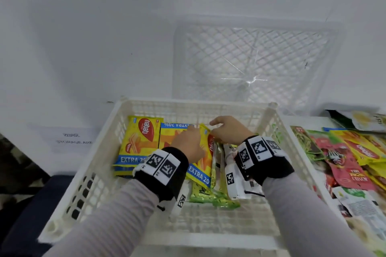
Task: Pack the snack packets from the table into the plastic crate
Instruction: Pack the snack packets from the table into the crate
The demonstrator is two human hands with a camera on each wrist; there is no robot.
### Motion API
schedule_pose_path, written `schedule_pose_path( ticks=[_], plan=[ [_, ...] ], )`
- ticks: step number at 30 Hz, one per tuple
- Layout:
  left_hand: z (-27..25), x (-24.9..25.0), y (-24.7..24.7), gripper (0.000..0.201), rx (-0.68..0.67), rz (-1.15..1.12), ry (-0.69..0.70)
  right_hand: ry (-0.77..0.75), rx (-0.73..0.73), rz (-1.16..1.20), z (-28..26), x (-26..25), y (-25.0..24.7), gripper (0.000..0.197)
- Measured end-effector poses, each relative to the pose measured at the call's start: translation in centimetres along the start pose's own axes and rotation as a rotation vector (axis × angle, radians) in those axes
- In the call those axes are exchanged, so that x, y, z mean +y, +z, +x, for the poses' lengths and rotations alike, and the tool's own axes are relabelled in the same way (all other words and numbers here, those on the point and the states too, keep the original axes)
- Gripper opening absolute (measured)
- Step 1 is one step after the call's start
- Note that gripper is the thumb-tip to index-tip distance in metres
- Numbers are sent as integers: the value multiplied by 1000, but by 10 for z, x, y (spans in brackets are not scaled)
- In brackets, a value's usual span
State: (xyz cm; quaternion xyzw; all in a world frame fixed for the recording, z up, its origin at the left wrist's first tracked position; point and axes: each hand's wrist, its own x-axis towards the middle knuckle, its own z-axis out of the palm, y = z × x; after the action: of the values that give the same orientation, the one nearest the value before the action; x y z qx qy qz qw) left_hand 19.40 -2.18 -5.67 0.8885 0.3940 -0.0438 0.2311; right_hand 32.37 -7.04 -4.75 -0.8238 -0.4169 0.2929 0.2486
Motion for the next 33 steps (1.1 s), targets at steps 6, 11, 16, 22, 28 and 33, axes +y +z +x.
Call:
schedule_pose_path(
  ticks=[6, 11, 16, 22, 28, 33],
  plan=[
    [4, -5, -12, 39, -52, -223, -40, 26, 60, 9, 7, 10, -4, 49],
    [-2, -30, -44, 31, 73, -384, -82, -39, 80, -7, 6, -1, 10, 61],
    [-11, -62, -71, 61, 198, -373, -251, -144, -1, -11, 0, -14, 29, 64],
    [-23, -79, -63, 75, 237, -97, -431, -252, -161, -205, -11, -24, 51, 96],
    [-16, -69, -45, 68, 102, 289, -333, -347, -266, -424, -24, -20, 72, 130],
    [-8, -77, -38, 99, -146, 298, -311, -411, -177, -484, -21, -18, 86, 100]
  ],
)
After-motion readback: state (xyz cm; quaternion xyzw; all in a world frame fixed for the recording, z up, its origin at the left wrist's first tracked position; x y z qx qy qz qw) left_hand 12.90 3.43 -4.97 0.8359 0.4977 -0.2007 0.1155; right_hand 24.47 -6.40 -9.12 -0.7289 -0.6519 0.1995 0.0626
